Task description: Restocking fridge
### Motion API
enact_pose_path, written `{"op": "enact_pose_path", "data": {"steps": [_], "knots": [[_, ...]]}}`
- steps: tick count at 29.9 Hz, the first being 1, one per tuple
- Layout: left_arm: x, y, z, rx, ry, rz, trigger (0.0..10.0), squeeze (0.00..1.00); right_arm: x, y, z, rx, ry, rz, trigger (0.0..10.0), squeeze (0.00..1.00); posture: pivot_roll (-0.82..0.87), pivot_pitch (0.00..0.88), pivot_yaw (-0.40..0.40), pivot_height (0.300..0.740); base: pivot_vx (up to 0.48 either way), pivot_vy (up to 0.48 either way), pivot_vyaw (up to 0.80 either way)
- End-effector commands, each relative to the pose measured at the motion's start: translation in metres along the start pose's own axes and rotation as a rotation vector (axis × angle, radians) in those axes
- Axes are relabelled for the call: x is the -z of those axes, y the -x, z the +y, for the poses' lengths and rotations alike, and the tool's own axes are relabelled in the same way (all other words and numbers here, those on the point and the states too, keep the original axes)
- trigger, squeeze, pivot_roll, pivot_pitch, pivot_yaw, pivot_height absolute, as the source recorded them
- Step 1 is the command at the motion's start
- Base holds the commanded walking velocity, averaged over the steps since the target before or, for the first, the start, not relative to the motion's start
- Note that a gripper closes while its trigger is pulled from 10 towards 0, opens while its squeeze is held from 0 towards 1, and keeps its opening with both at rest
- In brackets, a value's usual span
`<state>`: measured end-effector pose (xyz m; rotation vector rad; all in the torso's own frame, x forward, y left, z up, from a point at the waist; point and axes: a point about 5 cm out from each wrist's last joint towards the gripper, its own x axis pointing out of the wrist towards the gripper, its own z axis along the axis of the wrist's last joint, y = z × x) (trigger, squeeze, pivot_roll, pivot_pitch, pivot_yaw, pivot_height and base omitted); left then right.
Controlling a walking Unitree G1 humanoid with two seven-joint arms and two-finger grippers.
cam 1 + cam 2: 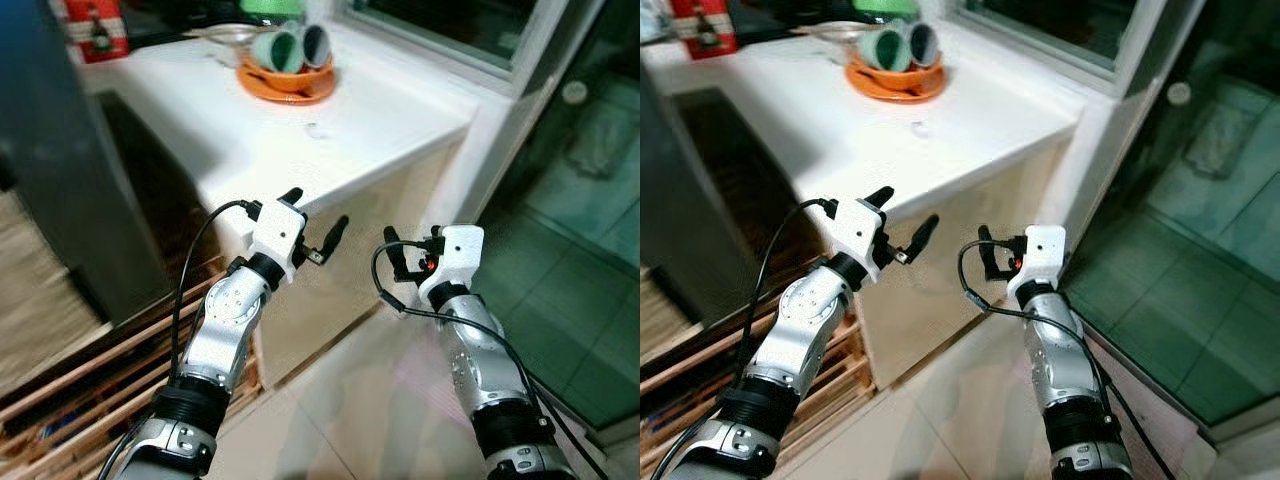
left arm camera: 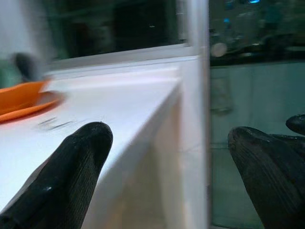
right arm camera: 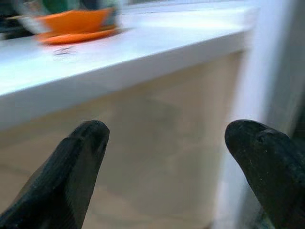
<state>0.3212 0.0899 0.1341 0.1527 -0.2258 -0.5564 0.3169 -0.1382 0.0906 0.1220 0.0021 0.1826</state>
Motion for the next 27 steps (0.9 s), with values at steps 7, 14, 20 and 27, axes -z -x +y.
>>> {"op": "enact_pose_path", "data": {"steps": [7,14,20,27], "knots": [[-0.004,-0.007,-0.006,0.004,0.018,-0.006,10.0,0.00,-0.010,0.008,-0.027,0.168,0.057,-0.074,10.0,0.18,-0.06,0.000,-0.043,0.740,0.000,0.000,-0.62],[0.008,0.006,0.005,-0.077,0.112,0.059,10.0,0.00,-0.005,0.029,-0.054,0.337,0.123,-0.061,10.0,0.18,-0.07,0.000,-0.039,0.740,0.000,0.000,-0.59],[0.048,0.037,0.026,-0.298,0.270,0.293,10.0,0.00,0.011,0.056,-0.070,0.439,0.142,0.014,10.0,0.19,-0.07,0.000,-0.039,0.740,0.000,0.000,-0.59],[0.052,0.046,0.033,-0.275,0.249,0.301,10.0,0.00,0.021,0.059,-0.059,0.372,0.155,0.067,10.0,0.16,-0.08,0.000,-0.034,0.740,0.000,0.000,-0.25]]}}
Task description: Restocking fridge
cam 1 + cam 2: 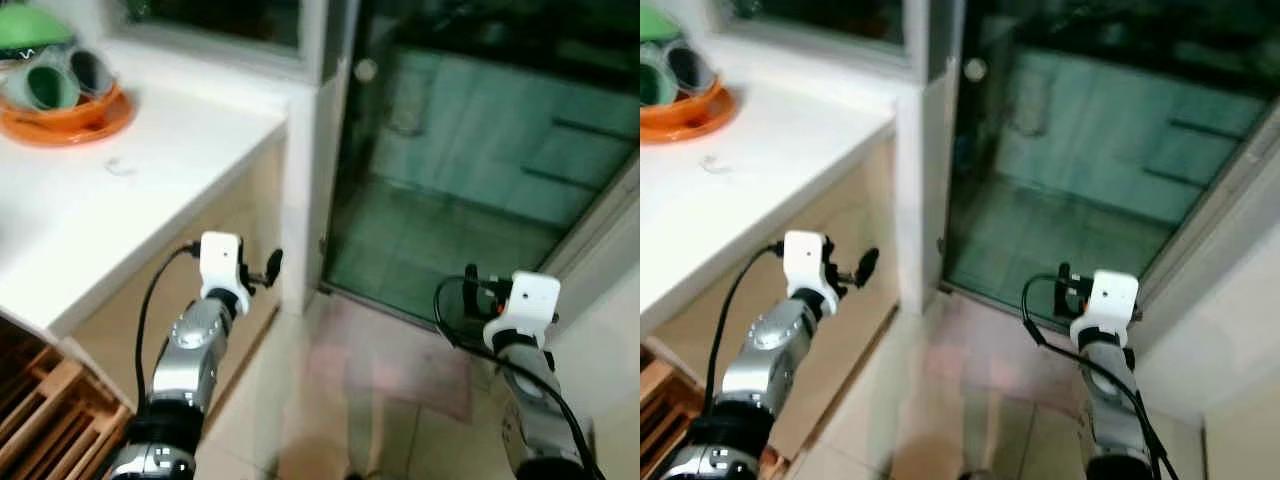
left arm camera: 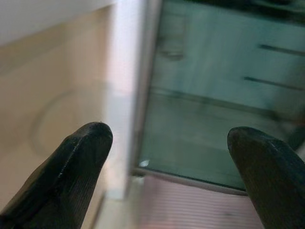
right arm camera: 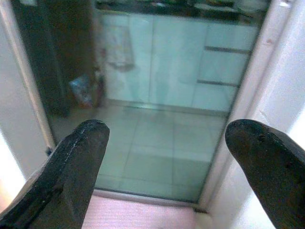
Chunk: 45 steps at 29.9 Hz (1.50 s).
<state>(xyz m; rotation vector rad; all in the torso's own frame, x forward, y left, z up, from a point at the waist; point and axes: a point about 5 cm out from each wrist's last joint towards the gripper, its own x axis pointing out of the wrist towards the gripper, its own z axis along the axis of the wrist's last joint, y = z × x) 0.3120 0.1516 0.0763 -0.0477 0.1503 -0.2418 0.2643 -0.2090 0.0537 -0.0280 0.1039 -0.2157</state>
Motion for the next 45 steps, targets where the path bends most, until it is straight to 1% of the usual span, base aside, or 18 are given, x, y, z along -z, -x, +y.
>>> {"op": "enact_pose_path", "data": {"steps": [1,4,5,7,9,17,20,24,26,28,29,30,31,32,33,37,41,45], "knots": [[-0.008,0.001,-0.008,0.060,-0.047,-0.046,10.0,0.00,-0.008,-0.002,0.006,-0.032,0.009,-0.023,10.0,0.16,-0.08,0.000,-0.034,0.740,0.000,0.000,0.00],[-0.009,0.014,-0.015,0.142,-0.185,-0.118,10.0,0.00,-0.007,0.000,0.007,-0.048,-0.064,-0.019,10.0,0.16,-0.08,0.000,-0.032,0.740,0.000,0.000,0.00],[-0.006,0.025,-0.015,0.157,-0.216,-0.148,10.0,0.00,-0.008,0.002,0.009,-0.072,-0.203,-0.013,10.0,0.16,-0.08,0.000,-0.027,0.740,0.000,0.000,0.00],[-0.004,0.031,-0.011,0.135,-0.170,-0.162,10.0,0.00,-0.009,0.003,0.010,-0.083,-0.229,-0.015,10.0,0.15,-0.09,0.000,-0.026,0.740,0.000,0.000,0.00],[-0.003,0.030,-0.010,0.114,-0.146,-0.152,10.0,0.00,-0.008,0.002,0.009,-0.084,-0.229,-0.010,10.0,0.15,-0.08,0.000,-0.023,0.740,0.000,0.000,0.00],[-0.008,0.015,-0.023,0.143,-0.088,-0.136,10.0,0.00,-0.016,-0.008,0.021,-0.128,-0.228,-0.019,10.0,0.14,-0.09,0.000,-0.023,0.740,0.000,0.000,0.00],[-0.005,0.016,-0.024,0.150,-0.091,-0.124,10.0,0.00,-0.018,-0.009,0.023,-0.149,-0.226,-0.018,10.0,0.14,-0.09,0.000,-0.028,0.740,0.000,0.000,0.00],[0.008,0.018,-0.019,0.063,-0.204,-0.063,10.0,0.00,-0.015,-0.009,0.020,-0.143,-0.182,0.012,10.0,0.14,-0.08,0.000,-0.061,0.740,0.000,0.000,0.00],[0.010,0.019,-0.021,0.072,-0.160,-0.037,10.0,0.00,-0.015,-0.008,0.021,-0.157,-0.178,0.007,10.0,0.14,-0.08,0.000,-0.063,0.740,0.000,0.000,0.00],[0.012,0.025,-0.024,0.098,-0.088,-0.025,10.0,0.00,-0.011,-0.006,0.024,-0.201,-0.194,0.026,10.0,0.15,-0.08,0.000,-0.052,0.740,0.000,0.000,0.00],[0.012,0.025,-0.024,0.098,-0.088,-0.025,10.0,0.00,-0.011,-0.006,0.024,-0.201,-0.194,0.026,10.0,0.15,-0.08,0.000,-0.052,0.740,0.000,0.000,0.00],[0.013,0.031,-0.023,0.092,-0.035,-0.019,10.0,0.00,-0.006,-0.003,0.032,-0.287,-0.221,0.076,10.0,0.15,-0.08,0.000,-0.047,0.740,0.000,0.000,0.00],[0.016,0.043,-0.016,0.054,0.023,-0.006,10.0,0.00,0.006,0.006,0.046,-0.444,-0.265,0.177,10.0,0.14,-0.09,0.000,-0.033,0.740,0.000,0.000,0.00],[0.016,0.043,-0.016,0.054,0.023,-0.006,10.0,0.00,0.006,0.006,0.046,-0.444,-0.265,0.177,10.0,0.14,-0.09,0.000,-0.033,0.740,0.000,0.000,0.00],[0.022,0.052,-0.009,-0.002,0.039,0.008,10.0,0.00,0.014,0.012,0.050,-0.492,-0.269,0.230,10.0,0.13,-0.09,0.000,-0.028,0.740,0.000,0.000,0.00],[0.035,0.070,0.006,-0.153,0.031,0.045,10.0,0.00,0.018,0.018,0.040,-0.433,-0.216,0.223,10.0,0.14,-0.07,0.000,-0.029,0.740,0.000,0.000,0.00],[0.032,0.077,0.011,-0.215,0.026,0.039,10.0,0.00,0.015,0.028,0.026,-0.398,-0.116,0.198,10.0,0.14,-0.05,0.000,-0.031,0.740,0.000,0.000,0.00],[0.022,0.079,0.011,-0.227,0.003,0.044,10.0,0.00,0.006,0.036,0.016,-0.341,-0.149,0.169,10.0,0.14,-0.04,0.000,-0.027,0.740,0.000,0.000,0.00]]}}
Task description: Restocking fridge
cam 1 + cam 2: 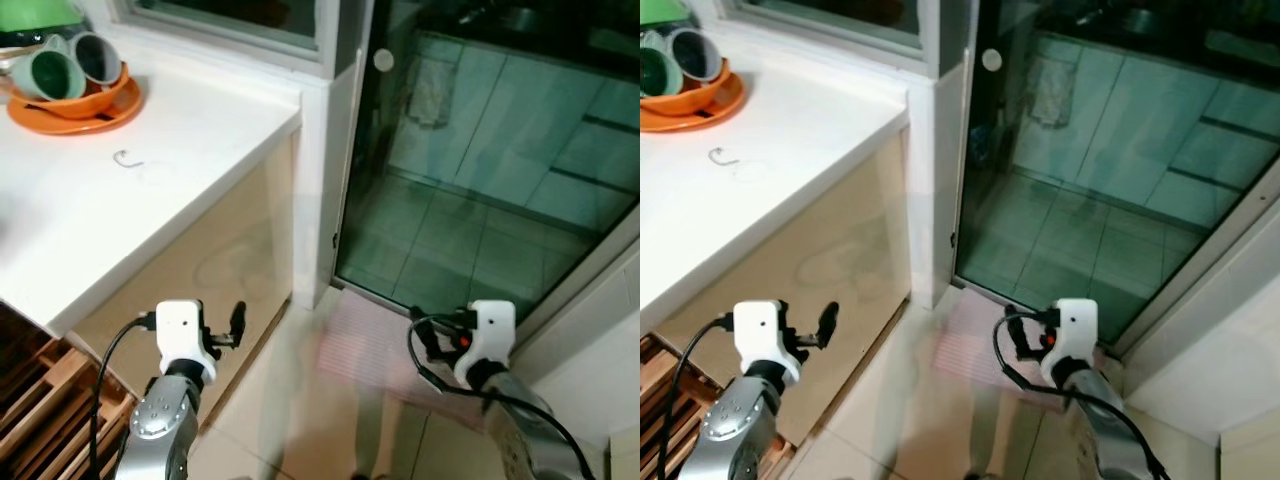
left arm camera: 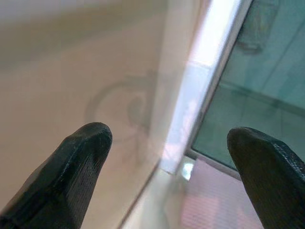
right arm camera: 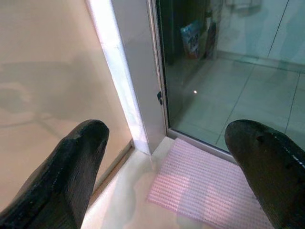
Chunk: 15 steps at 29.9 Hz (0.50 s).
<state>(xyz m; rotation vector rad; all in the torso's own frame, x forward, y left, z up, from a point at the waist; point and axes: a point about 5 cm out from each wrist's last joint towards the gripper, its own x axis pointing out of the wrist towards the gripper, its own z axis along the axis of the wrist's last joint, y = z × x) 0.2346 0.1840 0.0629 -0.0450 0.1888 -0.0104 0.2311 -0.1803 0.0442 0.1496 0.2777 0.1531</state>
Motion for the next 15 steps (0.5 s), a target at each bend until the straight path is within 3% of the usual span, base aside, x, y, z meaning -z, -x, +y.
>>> {"op": "enact_pose_path", "data": {"steps": [1,6,8,11,15], "knots": [[-0.003,-0.001,-0.004,0.007,-0.027,0.005,10.0,0.00,-0.008,0.002,-0.005,0.046,-0.012,-0.030,10.0,0.14,-0.04,0.000,-0.027,0.740,0.000,0.000,0.00],[-0.010,-0.009,-0.014,0.070,-0.058,-0.025,10.0,0.00,-0.021,0.004,-0.011,0.121,-0.012,-0.088,10.0,0.14,-0.04,0.000,-0.018,0.740,0.000,0.000,0.00],[-0.020,-0.015,-0.028,0.160,-0.076,-0.066,10.0,0.00,-0.029,0.012,-0.007,0.111,0.035,-0.094,10.0,0.14,-0.05,0.000,-0.018,0.740,0.000,0.000,0.00],[-0.023,-0.018,-0.034,0.189,-0.037,-0.070,10.0,0.00,-0.026,0.012,-0.012,0.142,0.064,-0.079,10.0,0.14,-0.07,0.000,-0.016,0.740,0.000,0.000,0.00],[-0.021,-0.020,-0.038,0.202,-0.055,-0.073,10.0,0.00,-0.019,0.006,-0.019,0.191,0.031,-0.057,10.0,0.15,-0.08,0.000,-0.014,0.740,0.000,0.000,0.00]]}}
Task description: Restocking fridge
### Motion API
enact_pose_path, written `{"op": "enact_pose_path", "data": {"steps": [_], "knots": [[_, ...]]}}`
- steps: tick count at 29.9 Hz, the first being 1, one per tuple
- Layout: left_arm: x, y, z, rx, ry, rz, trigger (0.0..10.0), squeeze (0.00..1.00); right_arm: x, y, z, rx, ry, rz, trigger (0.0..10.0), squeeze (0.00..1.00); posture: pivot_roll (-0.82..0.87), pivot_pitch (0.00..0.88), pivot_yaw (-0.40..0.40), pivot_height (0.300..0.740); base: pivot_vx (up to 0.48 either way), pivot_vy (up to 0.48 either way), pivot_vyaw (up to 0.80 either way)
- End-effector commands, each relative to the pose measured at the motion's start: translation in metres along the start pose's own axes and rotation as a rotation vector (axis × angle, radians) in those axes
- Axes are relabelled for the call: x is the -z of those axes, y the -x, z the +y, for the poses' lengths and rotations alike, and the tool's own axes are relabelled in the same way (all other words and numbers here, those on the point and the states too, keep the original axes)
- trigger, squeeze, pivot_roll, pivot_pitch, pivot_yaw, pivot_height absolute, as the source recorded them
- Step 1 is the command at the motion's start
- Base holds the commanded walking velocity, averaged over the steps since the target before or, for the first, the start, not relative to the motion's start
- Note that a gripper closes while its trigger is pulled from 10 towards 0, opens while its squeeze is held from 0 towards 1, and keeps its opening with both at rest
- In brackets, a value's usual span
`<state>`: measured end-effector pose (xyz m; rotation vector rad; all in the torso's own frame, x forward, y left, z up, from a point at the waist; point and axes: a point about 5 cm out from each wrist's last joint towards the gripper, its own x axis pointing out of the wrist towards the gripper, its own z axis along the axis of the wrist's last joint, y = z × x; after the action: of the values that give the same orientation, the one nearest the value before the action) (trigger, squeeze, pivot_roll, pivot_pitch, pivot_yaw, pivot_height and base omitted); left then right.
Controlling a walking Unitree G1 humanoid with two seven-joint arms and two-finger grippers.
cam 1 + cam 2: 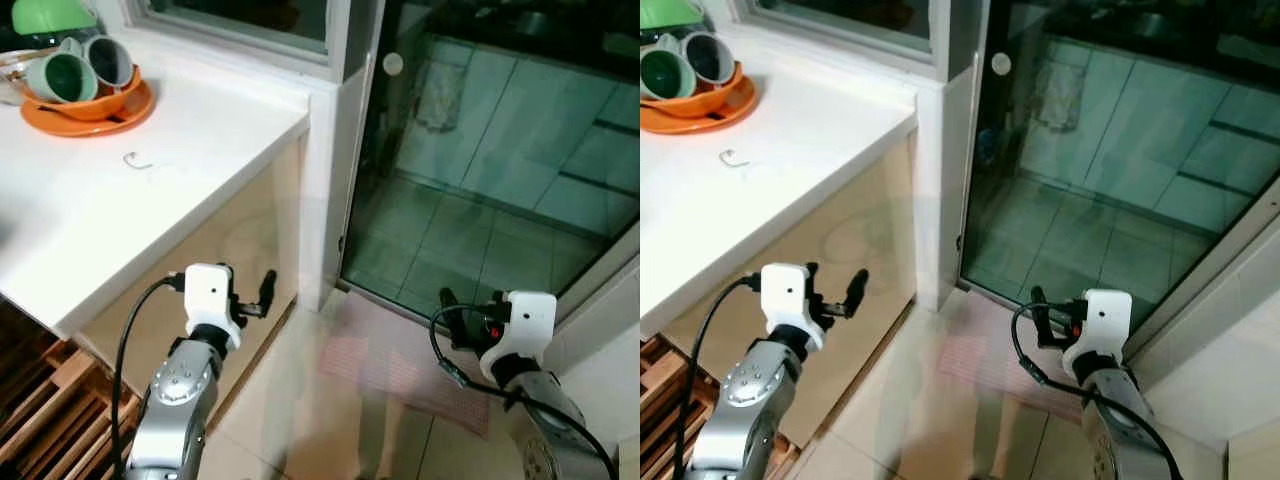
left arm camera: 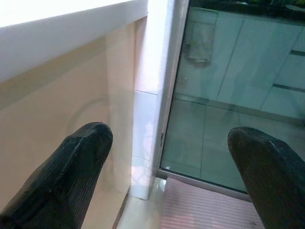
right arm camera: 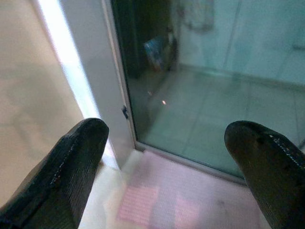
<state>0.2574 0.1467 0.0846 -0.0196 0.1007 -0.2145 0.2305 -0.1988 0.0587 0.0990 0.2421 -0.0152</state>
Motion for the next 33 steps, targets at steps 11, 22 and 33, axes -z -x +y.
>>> {"op": "enact_pose_path", "data": {"steps": [11,22,33], "knots": [[0.0028,-0.0073,0.0019,-0.061,-0.046,0.037,10.0,0.00,0.0055,-0.0050,-0.0021,-0.017,0.023,0.055,10.0,0.15,-0.06,0.000,-0.030,0.740,0.000,0.000,0.00],[0.0022,-0.0100,0.0007,-0.055,-0.066,0.028,10.0,0.00,0.0050,-0.0063,-0.0019,-0.031,0.018,0.055,10.0,0.15,-0.06,0.000,-0.030,0.740,0.000,0.000,0.00],[0.0022,-0.0100,0.0007,-0.055,-0.066,0.028,10.0,0.00,0.0050,-0.0063,-0.0019,-0.031,0.018,0.055,10.0,0.15,-0.06,0.000,-0.030,0.740,0.000,0.000,0.00]]}}
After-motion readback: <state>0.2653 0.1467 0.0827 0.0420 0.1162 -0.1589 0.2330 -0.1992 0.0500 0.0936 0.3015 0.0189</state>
